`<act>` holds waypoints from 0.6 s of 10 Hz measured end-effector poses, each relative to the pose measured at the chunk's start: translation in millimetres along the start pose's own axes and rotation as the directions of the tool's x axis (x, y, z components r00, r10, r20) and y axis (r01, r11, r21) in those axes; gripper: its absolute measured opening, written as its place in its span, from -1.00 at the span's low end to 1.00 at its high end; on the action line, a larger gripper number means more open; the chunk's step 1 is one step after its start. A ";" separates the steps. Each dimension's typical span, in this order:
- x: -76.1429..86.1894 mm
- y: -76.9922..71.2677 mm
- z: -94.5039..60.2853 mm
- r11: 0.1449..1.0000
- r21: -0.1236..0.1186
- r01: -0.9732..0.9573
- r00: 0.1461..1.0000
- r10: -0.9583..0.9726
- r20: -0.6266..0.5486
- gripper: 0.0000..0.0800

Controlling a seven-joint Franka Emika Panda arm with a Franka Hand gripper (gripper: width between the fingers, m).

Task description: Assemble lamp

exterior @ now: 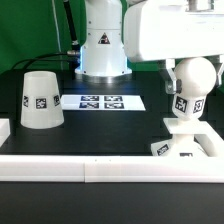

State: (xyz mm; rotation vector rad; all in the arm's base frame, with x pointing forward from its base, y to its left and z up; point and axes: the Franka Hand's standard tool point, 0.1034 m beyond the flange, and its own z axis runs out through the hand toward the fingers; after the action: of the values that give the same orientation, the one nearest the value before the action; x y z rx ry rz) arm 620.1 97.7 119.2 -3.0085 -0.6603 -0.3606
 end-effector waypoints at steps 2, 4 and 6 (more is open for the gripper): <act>-2.2 -0.9 2.6 1.000 -0.005 0.001 1.000 -0.001 -0.014 0.44; -3.1 -2.8 2.7 1.000 -0.012 0.003 0.999 -0.003 -0.032 0.44; -5.2 -2.4 2.1 1.000 -0.012 0.002 1.000 -0.002 -0.030 0.69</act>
Offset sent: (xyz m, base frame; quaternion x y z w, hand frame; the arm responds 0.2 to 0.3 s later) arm -0.0164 0.0039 -0.0044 -0.0052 0.0040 0.0066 1.0000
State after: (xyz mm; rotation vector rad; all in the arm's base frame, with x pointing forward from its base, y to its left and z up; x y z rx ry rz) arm 615.0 97.9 115.9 -3.0074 -0.6611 -0.4100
